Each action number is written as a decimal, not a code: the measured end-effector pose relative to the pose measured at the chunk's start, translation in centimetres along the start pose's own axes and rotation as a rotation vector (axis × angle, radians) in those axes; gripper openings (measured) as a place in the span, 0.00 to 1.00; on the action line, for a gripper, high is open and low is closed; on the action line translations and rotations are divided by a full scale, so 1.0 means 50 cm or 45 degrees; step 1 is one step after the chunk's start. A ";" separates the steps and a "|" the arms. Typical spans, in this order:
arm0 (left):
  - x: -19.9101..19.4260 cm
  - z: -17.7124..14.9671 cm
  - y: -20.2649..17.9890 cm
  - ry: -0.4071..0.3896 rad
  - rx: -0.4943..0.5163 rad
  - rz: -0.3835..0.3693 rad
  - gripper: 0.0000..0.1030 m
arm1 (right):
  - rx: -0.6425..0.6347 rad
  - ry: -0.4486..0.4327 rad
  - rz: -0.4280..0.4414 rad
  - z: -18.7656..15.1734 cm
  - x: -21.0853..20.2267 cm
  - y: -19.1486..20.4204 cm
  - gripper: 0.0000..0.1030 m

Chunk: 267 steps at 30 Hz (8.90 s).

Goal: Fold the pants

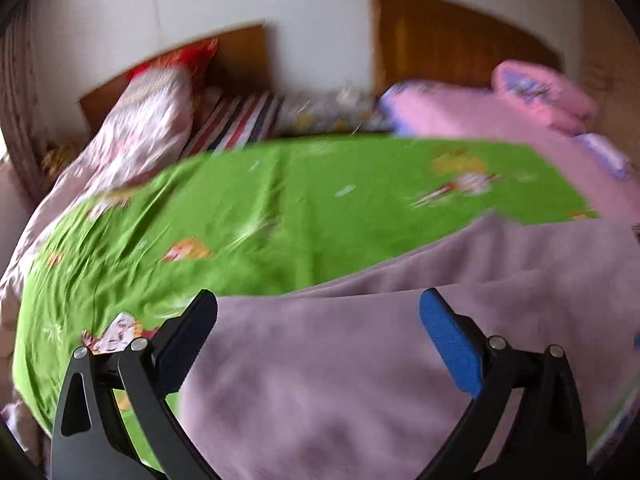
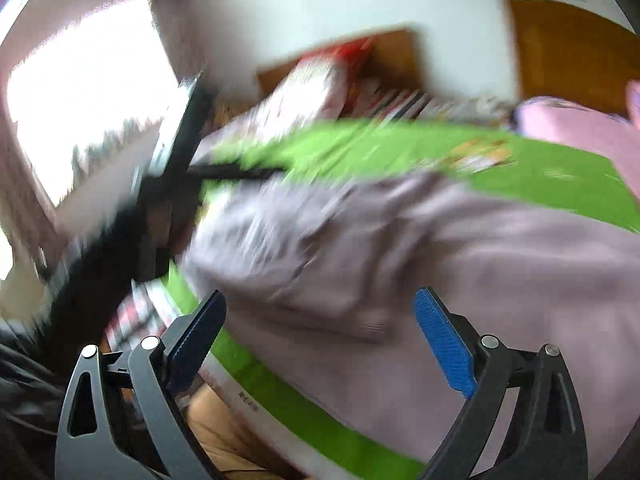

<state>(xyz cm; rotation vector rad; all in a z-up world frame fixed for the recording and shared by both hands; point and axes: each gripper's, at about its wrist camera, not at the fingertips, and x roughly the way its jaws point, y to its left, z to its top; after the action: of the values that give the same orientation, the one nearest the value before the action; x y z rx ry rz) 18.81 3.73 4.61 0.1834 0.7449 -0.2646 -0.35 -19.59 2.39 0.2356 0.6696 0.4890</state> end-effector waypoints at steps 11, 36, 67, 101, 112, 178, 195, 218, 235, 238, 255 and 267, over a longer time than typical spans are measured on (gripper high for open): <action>-0.004 -0.075 -0.240 0.015 0.216 -0.177 0.98 | 0.995 -0.247 -0.293 -0.236 -0.299 -0.379 0.91; 0.053 -0.140 -0.246 0.150 0.152 -0.228 0.99 | 1.202 -0.191 -0.294 -0.196 -0.242 -0.467 0.94; 0.052 -0.137 -0.244 0.153 0.156 -0.220 0.99 | 1.232 -0.503 -0.204 -0.194 -0.262 -0.464 0.29; -0.005 -0.127 0.181 0.130 -0.726 -1.148 0.98 | -0.901 -0.001 -0.637 -0.039 0.309 0.349 0.24; 0.165 -0.038 -0.015 0.625 -0.430 -1.149 0.98 | -1.096 -0.127 -0.623 -0.093 0.233 0.366 0.82; 0.038 -0.181 0.337 0.220 -0.747 -0.854 0.19 | -0.352 0.085 -0.799 -0.165 0.106 0.111 0.89; -0.035 -0.226 0.381 0.079 -0.763 -0.677 0.75 | -0.331 0.116 -0.502 -0.168 0.053 0.095 0.89; -0.118 -0.274 0.121 -0.018 -0.199 -0.502 0.96 | -0.226 0.193 0.242 -0.147 0.111 0.141 0.91; -0.047 -0.172 0.026 0.235 -0.076 -0.382 0.90 | -0.361 0.157 0.118 -0.161 0.115 0.166 0.96; -0.090 -0.202 0.071 0.165 -0.166 -0.480 0.89 | -0.322 0.171 0.150 -0.139 0.099 0.154 0.96; -0.100 -0.268 0.203 0.096 -0.426 -0.539 0.24 | -0.535 0.477 0.134 0.051 0.327 0.059 0.96; -0.138 -0.128 0.077 0.020 -0.121 -0.448 0.98 | -0.361 0.289 0.279 0.162 0.281 0.061 0.96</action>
<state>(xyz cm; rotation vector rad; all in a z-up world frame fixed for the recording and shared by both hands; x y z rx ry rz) 11.02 10.24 5.00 -0.0378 0.8020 -0.5612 13.32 -10.29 2.16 -0.0162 0.7894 0.8217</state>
